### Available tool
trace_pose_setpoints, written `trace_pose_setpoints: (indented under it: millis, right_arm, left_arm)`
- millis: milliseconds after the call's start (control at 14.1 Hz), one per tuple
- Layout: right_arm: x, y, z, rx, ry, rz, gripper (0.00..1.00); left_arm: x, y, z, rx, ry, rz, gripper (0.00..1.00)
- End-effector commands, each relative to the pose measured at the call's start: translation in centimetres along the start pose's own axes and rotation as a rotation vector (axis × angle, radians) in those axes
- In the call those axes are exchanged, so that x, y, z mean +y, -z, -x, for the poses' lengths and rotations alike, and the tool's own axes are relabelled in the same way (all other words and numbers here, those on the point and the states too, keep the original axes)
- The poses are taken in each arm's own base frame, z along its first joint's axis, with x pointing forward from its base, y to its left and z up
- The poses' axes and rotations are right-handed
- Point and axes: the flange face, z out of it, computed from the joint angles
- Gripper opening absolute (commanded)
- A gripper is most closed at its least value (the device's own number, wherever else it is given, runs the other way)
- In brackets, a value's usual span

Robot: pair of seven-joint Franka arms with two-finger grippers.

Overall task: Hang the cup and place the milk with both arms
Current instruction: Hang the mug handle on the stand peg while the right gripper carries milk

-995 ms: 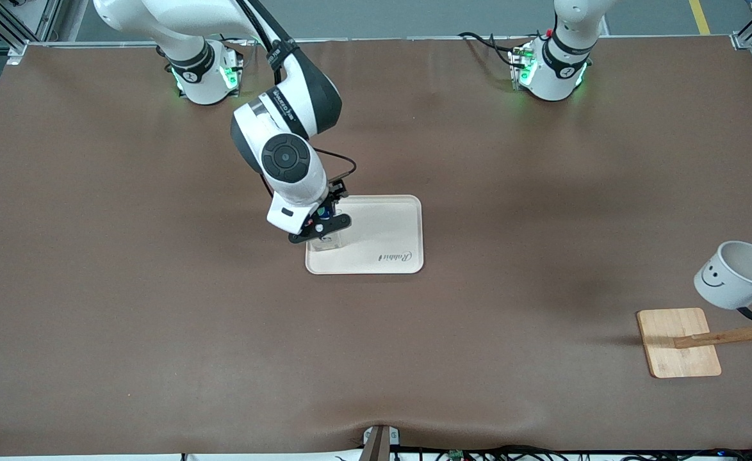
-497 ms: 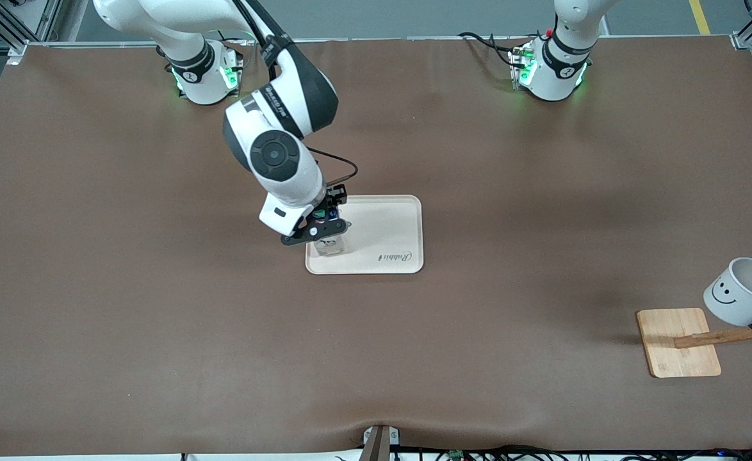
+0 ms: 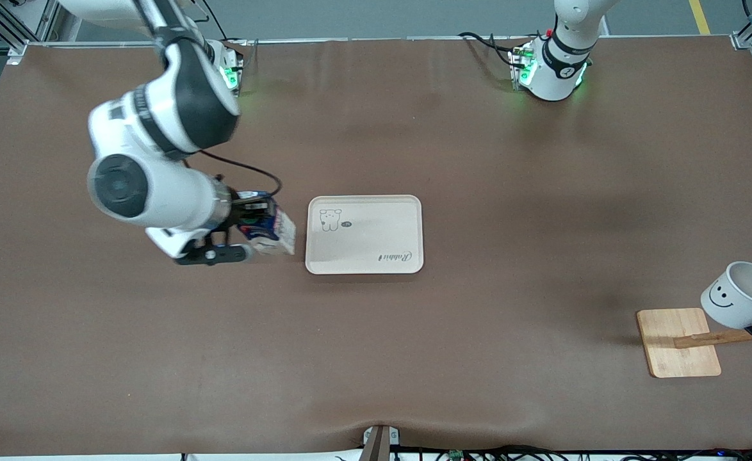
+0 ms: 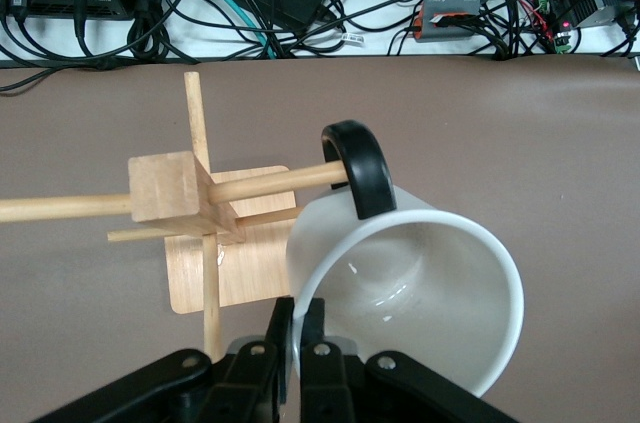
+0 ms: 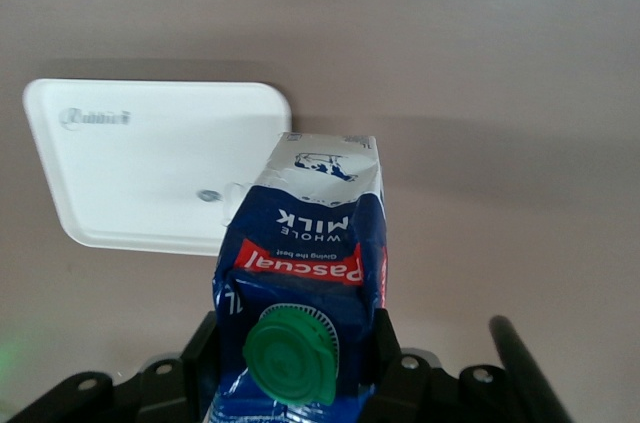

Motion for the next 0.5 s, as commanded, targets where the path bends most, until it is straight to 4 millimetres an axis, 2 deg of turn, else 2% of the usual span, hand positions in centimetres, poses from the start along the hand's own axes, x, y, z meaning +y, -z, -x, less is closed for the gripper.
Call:
trace_pose_setpoints:
  millis: [0, 71, 213, 355, 426]
  right_arm:
    - [6.3, 1.1, 1.6, -0.018, -0.037, 0.06, 0.0]
    - [9.0, 0.8, 1.7, -0.027, -0.065, 0.059, 0.0]
    - [16.4, 0.6, 1.2, -0.038, -0.13, 0.069, 0.0]
    - [23.1, -0.1, 0.5, -0.035, -0.122, 0.063, 0.0]
    - [25.2, -0.3, 0.3, -0.026, -0.138, 0.055, 0.0]
  left_arm:
    - [-0.9, 0.1, -0.6, 0.022, -0.003, 0.02, 0.0]
    - [-1.0, 0.0, -0.6, 0.022, 0.0, 0.02, 0.0]
    - [-2.0, -0.6, -0.1, 0.017, 0.016, 0.025, 0.0]
    - [-2.6, -1.0, 0.0, 0.022, 0.023, 0.026, 0.0]
    - [-2.7, -1.3, 0.0, 0.02, 0.023, 0.026, 0.0]
